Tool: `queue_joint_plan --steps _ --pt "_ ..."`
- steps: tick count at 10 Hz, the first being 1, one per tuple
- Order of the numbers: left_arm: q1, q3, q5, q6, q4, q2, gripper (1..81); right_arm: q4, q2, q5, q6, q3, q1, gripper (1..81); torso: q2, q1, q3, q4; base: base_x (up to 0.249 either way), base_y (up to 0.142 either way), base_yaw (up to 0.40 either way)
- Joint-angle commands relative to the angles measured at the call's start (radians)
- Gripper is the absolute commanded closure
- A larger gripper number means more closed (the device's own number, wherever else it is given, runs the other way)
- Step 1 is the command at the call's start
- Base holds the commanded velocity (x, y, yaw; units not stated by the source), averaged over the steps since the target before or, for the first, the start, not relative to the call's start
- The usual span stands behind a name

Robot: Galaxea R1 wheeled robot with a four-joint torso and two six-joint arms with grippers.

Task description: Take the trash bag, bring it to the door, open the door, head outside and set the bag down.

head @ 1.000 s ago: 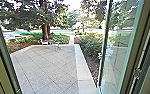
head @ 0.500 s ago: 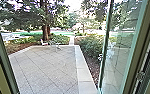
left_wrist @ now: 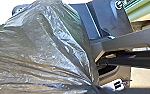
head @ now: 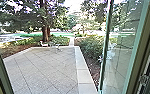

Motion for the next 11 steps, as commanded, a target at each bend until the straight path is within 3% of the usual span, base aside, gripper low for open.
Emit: queue_joint_plan --steps 1,11 --pt "-0.047 0.003 0.051 0.005 0.009 -0.004 81.1 0.001 0.012 -0.052 -0.002 0.009 0.048 1.0 0.0 0.0 0.0 0.0 0.089 0.0 0.0" --pt "-0.046 0.003 0.05 0.005 0.007 -0.004 81.1 0.002 0.012 -0.052 -0.002 0.009 0.048 1.0 -0.001 -0.002 0.0 0.0 0.101 0.0 0.0"
